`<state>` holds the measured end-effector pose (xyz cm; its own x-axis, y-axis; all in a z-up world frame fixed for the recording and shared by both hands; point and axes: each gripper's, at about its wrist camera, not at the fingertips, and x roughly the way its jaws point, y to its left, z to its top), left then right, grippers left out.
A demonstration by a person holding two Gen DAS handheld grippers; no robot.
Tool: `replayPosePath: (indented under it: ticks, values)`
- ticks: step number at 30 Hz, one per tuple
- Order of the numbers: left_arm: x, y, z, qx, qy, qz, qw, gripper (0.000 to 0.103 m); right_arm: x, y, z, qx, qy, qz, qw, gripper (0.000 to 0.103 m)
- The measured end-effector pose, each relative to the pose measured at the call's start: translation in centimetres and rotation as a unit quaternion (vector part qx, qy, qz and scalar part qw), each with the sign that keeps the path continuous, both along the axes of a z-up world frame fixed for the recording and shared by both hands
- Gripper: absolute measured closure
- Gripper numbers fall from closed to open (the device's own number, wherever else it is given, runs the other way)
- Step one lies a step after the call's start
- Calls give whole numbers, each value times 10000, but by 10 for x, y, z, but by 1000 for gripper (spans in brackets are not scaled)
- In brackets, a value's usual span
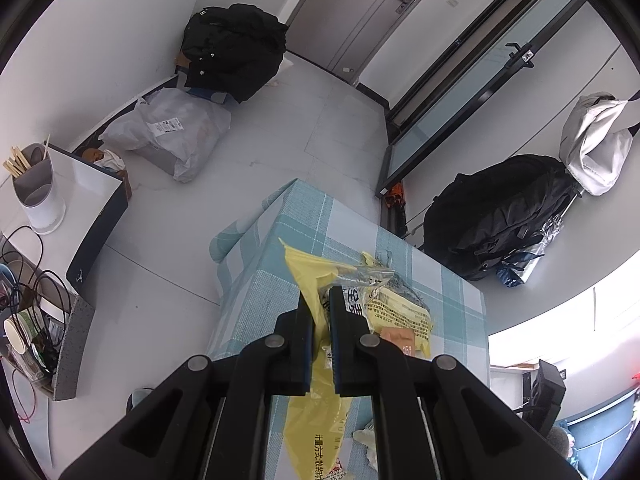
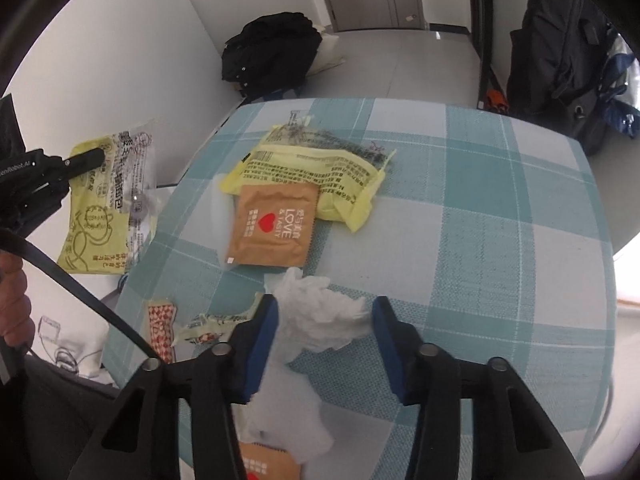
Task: Collect trash
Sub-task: 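Lift the yellow bag with the left gripper while the right gripper grasps the crumpled tissue, then carry the yellow bag and tissue with both grippers over the white bin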
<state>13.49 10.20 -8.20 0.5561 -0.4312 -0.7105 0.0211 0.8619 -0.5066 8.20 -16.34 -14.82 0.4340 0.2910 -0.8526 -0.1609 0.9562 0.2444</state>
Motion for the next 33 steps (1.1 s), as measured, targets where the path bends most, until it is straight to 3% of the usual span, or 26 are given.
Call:
replayPosePath:
  ticks: [3, 7, 17, 25, 33]
  values:
    - [-2, -2, 1, 87, -30, -30, 10000, 100, 1, 1, -7, -91, 124, 33, 9999, 78]
    - [-4, -4, 3, 99, -51, -37, 9999, 100, -2, -1, -5, -140, 52, 41, 9999, 86]
    - [-9, -13, 11, 206, -152, -35, 9997, 100, -18, -17, 31, -252, -429, -67, 9987, 87]
    - [-26, -23, 31, 351, -417, -59, 9985, 100, -36, -30, 63, -156, -807, -34, 9966, 88]
    - [-46, -58, 62, 734, -804, -327, 9935, 100, -55, -52, 104, 23, -1309, -38, 9914, 88]
